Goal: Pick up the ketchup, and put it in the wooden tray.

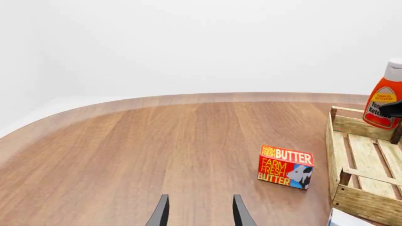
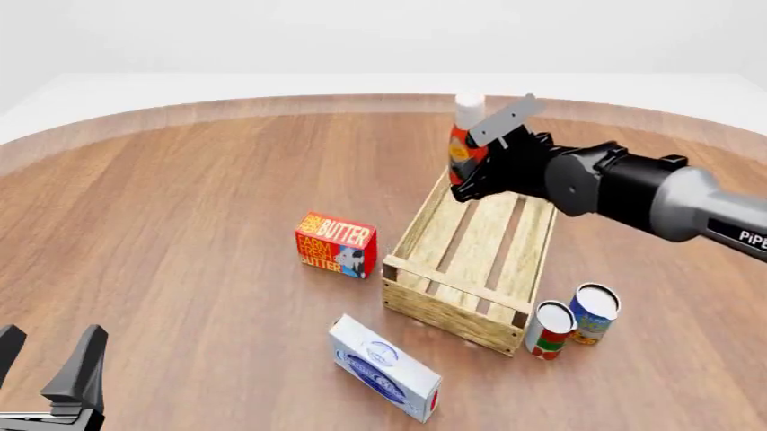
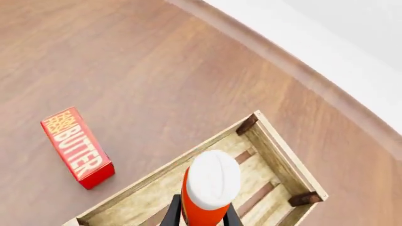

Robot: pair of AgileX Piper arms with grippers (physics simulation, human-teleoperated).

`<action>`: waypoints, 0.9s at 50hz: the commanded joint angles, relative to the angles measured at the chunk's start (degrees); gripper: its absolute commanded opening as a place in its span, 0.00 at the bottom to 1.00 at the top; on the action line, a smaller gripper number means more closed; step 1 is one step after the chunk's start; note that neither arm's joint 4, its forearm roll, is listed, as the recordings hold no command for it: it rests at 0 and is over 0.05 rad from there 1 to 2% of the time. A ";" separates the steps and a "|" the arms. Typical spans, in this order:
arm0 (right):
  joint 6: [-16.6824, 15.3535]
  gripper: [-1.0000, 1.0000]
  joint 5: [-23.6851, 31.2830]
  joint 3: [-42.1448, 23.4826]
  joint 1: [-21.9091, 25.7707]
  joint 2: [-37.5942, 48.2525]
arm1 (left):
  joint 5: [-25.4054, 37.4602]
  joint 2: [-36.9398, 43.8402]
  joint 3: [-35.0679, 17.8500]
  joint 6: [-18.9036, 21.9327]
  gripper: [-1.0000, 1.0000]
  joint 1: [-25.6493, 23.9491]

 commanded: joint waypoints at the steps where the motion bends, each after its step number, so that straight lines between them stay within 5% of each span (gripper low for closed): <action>1: 1.31 0.00 -2.44 0.98 -6.40 2.39 | 0.00 -0.01 0.00 0.03 1.00 0.00; 18: 1.90 0.00 -8.02 3.57 -10.00 8.28 | 0.00 0.00 0.00 0.03 1.00 0.01; 45: 3.96 0.00 -13.10 2.73 -5.72 16.59 | 0.07 -0.04 -0.03 0.01 1.00 0.03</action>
